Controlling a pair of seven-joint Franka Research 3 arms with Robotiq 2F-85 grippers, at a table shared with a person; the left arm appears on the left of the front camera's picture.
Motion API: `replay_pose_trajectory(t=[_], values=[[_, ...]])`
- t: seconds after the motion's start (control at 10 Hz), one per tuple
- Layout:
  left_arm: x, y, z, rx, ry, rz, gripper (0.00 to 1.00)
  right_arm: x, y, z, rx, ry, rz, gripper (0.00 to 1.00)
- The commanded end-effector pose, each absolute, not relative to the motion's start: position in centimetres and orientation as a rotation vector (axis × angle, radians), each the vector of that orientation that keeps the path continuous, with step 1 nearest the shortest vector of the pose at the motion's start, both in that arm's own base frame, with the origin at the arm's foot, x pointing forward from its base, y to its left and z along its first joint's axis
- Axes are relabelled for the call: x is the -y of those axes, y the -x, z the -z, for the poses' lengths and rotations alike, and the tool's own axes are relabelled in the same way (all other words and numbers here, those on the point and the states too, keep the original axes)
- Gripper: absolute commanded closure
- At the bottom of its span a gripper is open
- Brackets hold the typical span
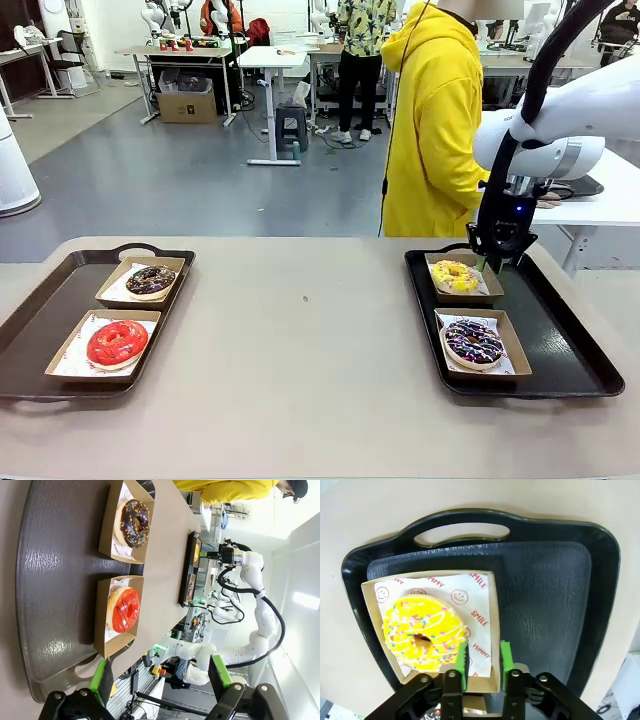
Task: Individually package the donuts and arrange them on the tray.
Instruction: Place the picked Paper togo box on the Handle tray.
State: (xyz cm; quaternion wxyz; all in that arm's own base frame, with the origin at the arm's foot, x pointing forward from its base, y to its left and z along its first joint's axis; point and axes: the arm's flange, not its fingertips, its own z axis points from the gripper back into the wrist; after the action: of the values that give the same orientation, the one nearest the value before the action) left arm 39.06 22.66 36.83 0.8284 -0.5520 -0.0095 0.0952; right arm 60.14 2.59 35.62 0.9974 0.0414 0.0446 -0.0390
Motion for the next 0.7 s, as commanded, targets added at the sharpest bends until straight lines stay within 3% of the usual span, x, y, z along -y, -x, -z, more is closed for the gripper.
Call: replay_pose_trajectory(t=[0.0,0.1,0.6], values=[[-22.7,-38.9,-37.0,0.025,1.177,-0.193,0.0,-2.8,-60.5,-36.0,-0.096,-0.057,0.066,0.25],[-22.7,-38.9,-37.0,0.025,1.177,-0.193,0.0,-2.7,-60.5,-36.0,-0.097,-0.06,0.068,0.0],[-22.7,-38.9,-37.0,0.025,1.177,-0.193,0.0,-2.8,-59.2,-36.6,-0.081,-0.061,0.058,0.02]])
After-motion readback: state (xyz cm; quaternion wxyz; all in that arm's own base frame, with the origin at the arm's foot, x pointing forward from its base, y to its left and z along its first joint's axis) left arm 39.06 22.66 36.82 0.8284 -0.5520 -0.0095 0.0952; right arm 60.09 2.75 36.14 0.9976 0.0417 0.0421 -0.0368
